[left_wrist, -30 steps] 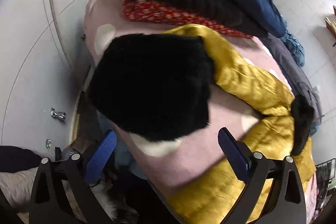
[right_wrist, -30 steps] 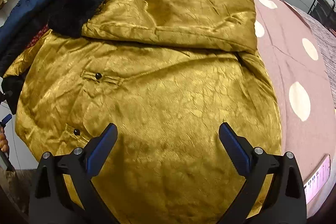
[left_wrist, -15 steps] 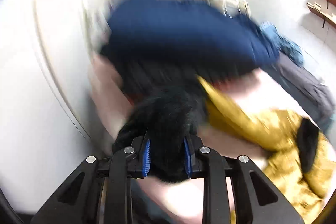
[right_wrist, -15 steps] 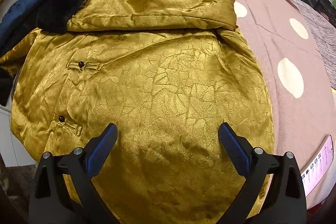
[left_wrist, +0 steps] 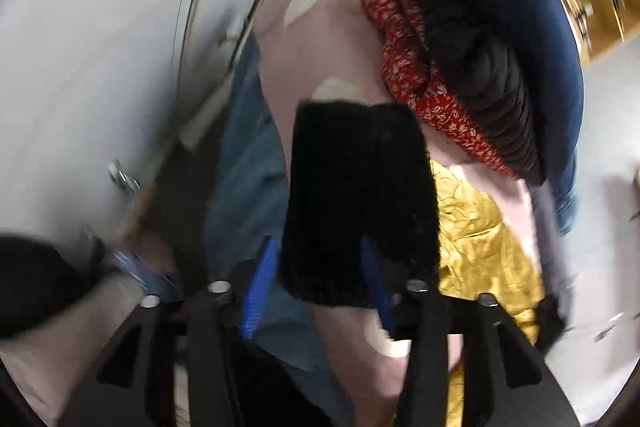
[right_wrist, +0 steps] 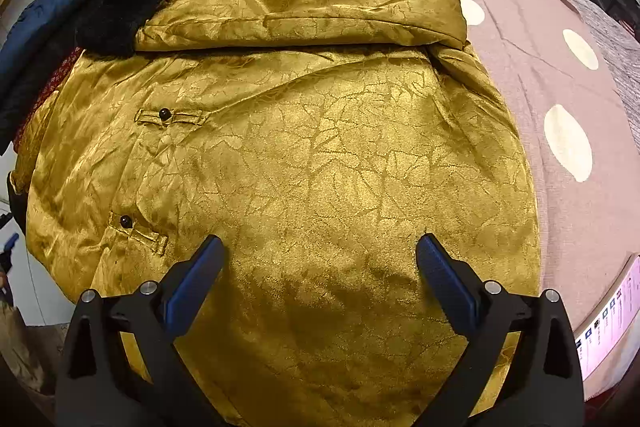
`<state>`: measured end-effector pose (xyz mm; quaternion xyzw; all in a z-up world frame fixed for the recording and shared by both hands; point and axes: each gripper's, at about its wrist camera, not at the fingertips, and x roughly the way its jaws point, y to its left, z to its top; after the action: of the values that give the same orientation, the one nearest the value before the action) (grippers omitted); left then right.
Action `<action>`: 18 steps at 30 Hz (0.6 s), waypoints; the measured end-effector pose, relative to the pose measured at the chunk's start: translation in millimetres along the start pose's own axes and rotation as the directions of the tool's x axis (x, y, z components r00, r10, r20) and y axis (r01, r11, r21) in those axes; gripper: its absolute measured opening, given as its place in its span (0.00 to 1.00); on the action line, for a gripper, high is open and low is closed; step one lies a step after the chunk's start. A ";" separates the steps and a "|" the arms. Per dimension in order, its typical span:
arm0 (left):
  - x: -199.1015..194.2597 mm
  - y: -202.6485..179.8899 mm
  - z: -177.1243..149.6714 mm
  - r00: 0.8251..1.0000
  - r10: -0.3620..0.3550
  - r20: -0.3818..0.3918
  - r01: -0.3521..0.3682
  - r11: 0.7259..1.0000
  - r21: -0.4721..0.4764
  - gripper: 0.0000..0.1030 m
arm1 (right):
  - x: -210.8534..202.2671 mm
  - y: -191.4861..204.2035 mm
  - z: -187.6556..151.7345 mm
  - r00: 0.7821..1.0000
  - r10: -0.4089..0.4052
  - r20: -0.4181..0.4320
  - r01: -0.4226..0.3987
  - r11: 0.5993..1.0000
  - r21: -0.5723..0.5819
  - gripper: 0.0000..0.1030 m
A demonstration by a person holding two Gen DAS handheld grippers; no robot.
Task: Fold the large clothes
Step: 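Grasp the other black fur cuff with the left gripper and lift it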
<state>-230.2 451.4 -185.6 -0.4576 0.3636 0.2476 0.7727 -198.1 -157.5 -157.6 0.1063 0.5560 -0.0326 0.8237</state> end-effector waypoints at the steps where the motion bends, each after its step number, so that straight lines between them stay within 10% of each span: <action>1: 0.5 1.8 0.1 1.000 -0.020 -0.001 0.020 1.000 -0.023 0.61 | 0.6 -0.8 0.0 1.000 0.002 -0.002 -0.002 1.000 0.006 0.93; 3: 4.9 0.1 -6.6 0.997 -0.071 -0.009 0.070 0.994 -0.089 0.76 | 2.4 -1.7 -0.7 1.000 0.000 -0.009 0.000 1.000 0.014 0.93; 12: 41.1 -26.8 -30.4 0.945 -0.290 -0.150 0.259 0.945 -0.198 0.76 | 4.8 3.2 -1.3 1.000 -0.013 -0.013 0.013 1.000 -0.004 0.93; 18: 52.9 -40.4 -22.7 0.947 -0.304 -0.108 0.278 0.938 -0.206 0.75 | 4.6 2.9 -1.8 0.999 -0.040 -0.006 0.040 0.999 -0.008 0.93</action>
<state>-176.5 415.4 -213.3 -0.5934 0.3192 0.1315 0.7271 -197.5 -154.0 -162.1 0.0921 0.5606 -0.0465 0.8217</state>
